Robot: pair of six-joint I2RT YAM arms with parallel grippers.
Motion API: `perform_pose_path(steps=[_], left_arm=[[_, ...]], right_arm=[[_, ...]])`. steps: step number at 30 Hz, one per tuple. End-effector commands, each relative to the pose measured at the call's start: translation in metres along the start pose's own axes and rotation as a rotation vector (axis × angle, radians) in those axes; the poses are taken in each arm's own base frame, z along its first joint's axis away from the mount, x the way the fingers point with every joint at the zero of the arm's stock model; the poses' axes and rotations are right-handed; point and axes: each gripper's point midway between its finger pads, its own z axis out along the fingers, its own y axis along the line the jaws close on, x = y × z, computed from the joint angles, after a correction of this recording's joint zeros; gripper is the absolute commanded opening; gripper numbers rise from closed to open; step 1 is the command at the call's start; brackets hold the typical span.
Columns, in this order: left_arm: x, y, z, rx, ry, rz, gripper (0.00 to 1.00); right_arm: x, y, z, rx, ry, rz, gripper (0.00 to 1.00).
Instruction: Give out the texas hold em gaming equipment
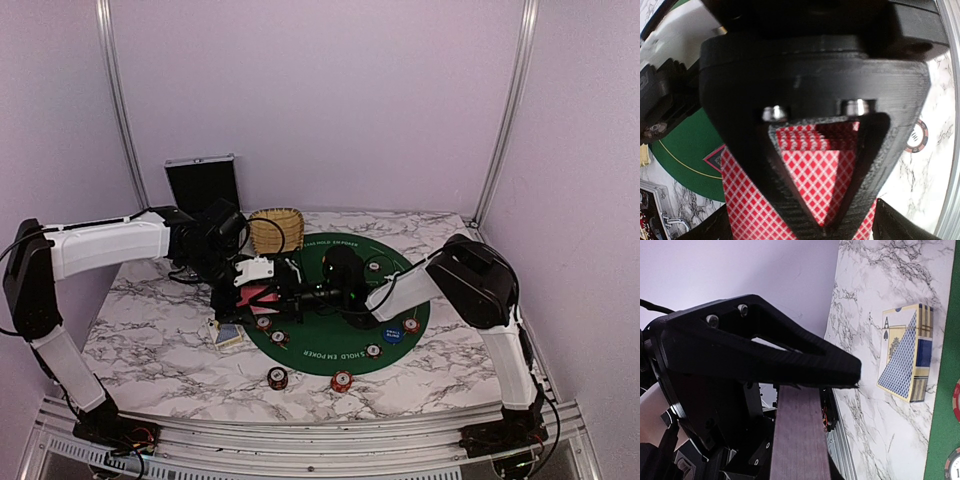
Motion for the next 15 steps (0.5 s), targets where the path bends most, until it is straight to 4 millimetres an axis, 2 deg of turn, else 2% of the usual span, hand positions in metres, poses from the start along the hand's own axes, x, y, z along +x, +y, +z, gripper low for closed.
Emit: perform_pose_path(steps=[1,7,15], left_arm=[[-0.006,0.002,-0.007,-0.002,-0.049,-0.023,0.87],[-0.012,0.0,-0.01,0.006,-0.077,-0.014,0.72],[-0.014,-0.001,-0.012,0.005,-0.091,-0.004,0.64]], right_arm=[[-0.002,0.035,-0.002,-0.066,0.0,-0.08,0.03],[-0.002,0.03,-0.001,-0.053,-0.001,-0.066,0.05],[-0.004,0.018,-0.001,-0.004,-0.012,-0.05,0.13]])
